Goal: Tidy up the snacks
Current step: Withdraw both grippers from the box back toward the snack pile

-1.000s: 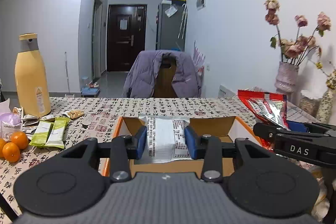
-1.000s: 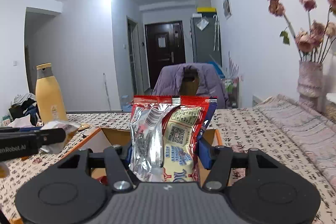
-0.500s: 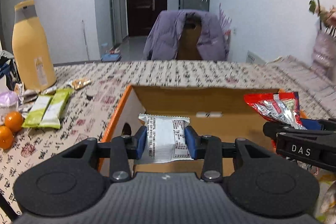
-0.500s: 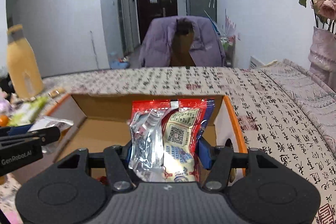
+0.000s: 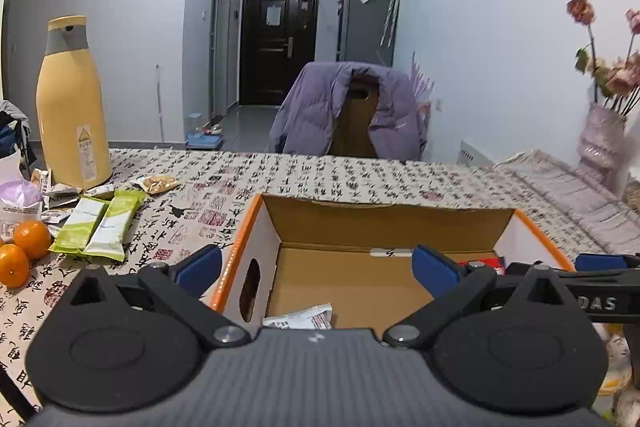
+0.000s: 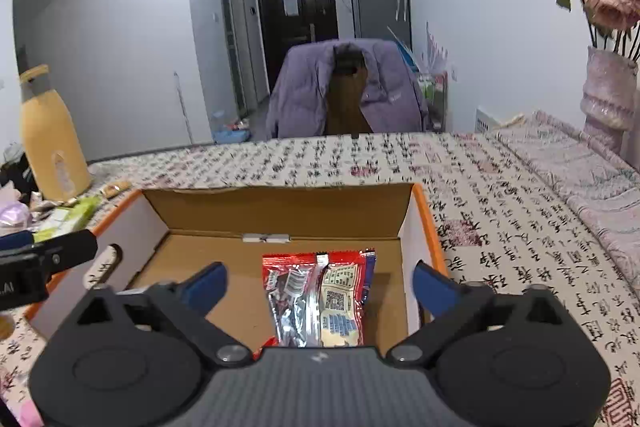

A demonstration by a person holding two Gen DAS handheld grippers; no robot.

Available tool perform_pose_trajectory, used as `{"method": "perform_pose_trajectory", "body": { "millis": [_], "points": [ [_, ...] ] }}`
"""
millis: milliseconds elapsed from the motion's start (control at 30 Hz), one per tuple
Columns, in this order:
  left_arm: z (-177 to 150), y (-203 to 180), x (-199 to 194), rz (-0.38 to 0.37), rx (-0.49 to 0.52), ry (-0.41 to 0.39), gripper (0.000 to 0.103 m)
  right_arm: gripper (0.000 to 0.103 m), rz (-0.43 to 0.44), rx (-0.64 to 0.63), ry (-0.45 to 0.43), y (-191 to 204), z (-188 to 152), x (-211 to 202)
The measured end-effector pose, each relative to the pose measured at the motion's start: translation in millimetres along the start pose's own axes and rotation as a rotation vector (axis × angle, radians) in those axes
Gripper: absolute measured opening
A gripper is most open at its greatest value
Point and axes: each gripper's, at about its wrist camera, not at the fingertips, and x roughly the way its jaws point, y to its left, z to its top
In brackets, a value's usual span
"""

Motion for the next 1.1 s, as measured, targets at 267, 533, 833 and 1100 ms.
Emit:
{"method": "perform_pose_trajectory", "body": {
  "millis": [267,533,833,1100],
  "points": [
    [-10.6,15.3,-63.5,-0.064,-0.052,-0.097,0.103,0.103,0.036,-0.062,-0.112,3.7,-21.8,-74.2],
    [-42.7,21.1,-123.8,-0.096,-0.046,-0.159,0.103,0.103,0.052,-0.076,-0.16,1.7,-62.2,-132.7],
    [-89.9,27.8,-156.8,-0.101,-0.022,-0.14,0.103,0.103,0.018,-0.055,-0.126,-9.6,-110.9,-157.6],
    [-115.5,37.9,-156.6,-0.086,-0.048,-0.091,0.103,0.103,-0.029,-0.037,-0.099,-18.8,-139.8,-162.9]
  ]
}}
